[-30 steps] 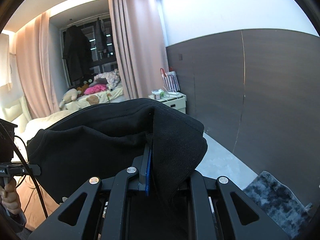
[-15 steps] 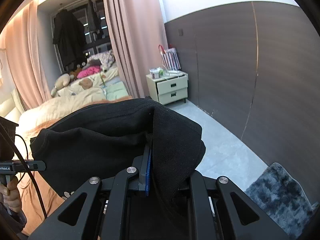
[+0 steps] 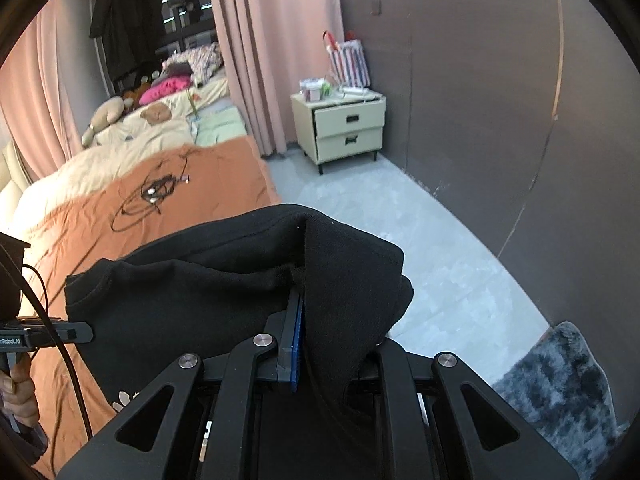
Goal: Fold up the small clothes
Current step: 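Lift the folded shirt with both grippers and carry it toward the grey cloth, then lower the shirt onto the grey cloth and open both grippers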
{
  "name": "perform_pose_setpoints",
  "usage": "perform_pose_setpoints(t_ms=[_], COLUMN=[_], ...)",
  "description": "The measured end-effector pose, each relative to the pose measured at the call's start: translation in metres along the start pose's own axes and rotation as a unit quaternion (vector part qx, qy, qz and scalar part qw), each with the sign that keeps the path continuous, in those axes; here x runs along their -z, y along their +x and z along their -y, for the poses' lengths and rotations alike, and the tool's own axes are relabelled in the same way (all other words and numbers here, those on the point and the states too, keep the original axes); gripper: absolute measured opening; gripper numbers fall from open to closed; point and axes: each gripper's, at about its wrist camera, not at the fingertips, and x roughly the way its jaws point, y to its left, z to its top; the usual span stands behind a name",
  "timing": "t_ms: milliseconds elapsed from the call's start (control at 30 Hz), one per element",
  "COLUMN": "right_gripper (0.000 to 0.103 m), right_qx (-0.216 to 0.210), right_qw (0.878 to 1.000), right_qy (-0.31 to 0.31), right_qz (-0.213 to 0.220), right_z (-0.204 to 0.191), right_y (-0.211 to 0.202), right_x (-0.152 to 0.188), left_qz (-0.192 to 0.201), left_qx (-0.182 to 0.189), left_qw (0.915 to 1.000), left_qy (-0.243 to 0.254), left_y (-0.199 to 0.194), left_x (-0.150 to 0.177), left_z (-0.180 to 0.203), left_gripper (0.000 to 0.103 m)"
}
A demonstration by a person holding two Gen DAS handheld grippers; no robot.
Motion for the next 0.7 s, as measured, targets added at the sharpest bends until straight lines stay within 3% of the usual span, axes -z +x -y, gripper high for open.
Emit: perform_pose_setpoints(t_ms=[67, 133, 167, 200, 367, 467, 533, 600, 700], right_gripper=[0.014, 0.033, 0.052, 0.063, 0.063, 0.063, 0.055, 0.028, 0.024], right_qx=[0.022, 0.094, 0.123, 0.141, 0.119, 0.112, 0.114, 0.127, 0.132], right_qw=[0.999, 0.995, 0.992, 0.99, 0.993, 0.993, 0.991, 0.986, 0.981], right_qy=[0.006, -0.002, -0.003, -0.001, 0.023, 0.011, -0.005, 0.003, 0.025], right_qz=[-0.025, -0.038, -0.038, -0.03, -0.005, -0.03, -0.068, -0.112, -0.14], right_z=[-0.008, -0.012, -0.012, -0.019, -0.036, -0.041, -0.045, -0.046, -0.039], right_y=[0.019, 0.033, 0.036, 0.034, 0.008, 0.0, 0.01, 0.021, 0.038], right_x=[0.0, 0.002, -0.001, -0.005, -0.001, 0.007, 0.011, 0.027, 0.031], left_qz=[-0.008, -0.017, -0.018, -0.015, 0.004, 0.009, 0.011, 0.006, -0.004], left_qx=[-0.018, -0.051, -0.087, -0.107, -0.125, -0.117, -0.111, -0.104, -0.095], left_qw=[0.9997, 0.9978, 0.9946, 0.9921, 0.9896, 0.9909, 0.9923, 0.9937, 0.9953], left_qy=[-0.017, -0.038, -0.053, -0.063, -0.071, -0.065, -0.055, -0.04, -0.019], left_y=[0.012, 0.023, 0.027, 0.026, 0.005, -0.001, 0.003, 0.012, 0.029], left_x=[0.003, 0.003, 0.004, 0.004, 0.005, 0.006, 0.005, -0.002, 0.001], left_z=[-0.019, -0.037, -0.05, -0.058, -0.071, -0.064, -0.059, -0.057, -0.049], left_gripper=[0.007, 0.01, 0.01, 0.01, 0.01, 0.01, 0.01, 0.011, 0.011])
